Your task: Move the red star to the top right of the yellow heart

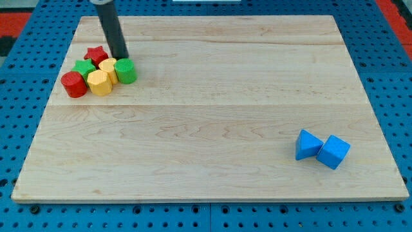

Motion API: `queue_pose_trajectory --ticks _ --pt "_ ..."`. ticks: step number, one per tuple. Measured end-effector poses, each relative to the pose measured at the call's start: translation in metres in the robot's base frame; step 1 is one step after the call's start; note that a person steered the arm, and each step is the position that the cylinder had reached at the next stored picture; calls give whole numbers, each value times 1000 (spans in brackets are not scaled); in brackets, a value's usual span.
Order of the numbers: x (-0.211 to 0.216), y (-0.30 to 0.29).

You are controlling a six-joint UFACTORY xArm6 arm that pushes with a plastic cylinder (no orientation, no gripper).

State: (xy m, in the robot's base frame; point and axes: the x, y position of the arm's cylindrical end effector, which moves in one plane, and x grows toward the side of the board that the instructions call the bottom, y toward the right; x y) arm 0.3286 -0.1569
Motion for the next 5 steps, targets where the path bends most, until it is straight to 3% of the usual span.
queue_pose_trajectory --ticks 1,2,4,5 --pt "12 13" --pt "-34 6" --pt "-45 -118" --pt "-36 -126"
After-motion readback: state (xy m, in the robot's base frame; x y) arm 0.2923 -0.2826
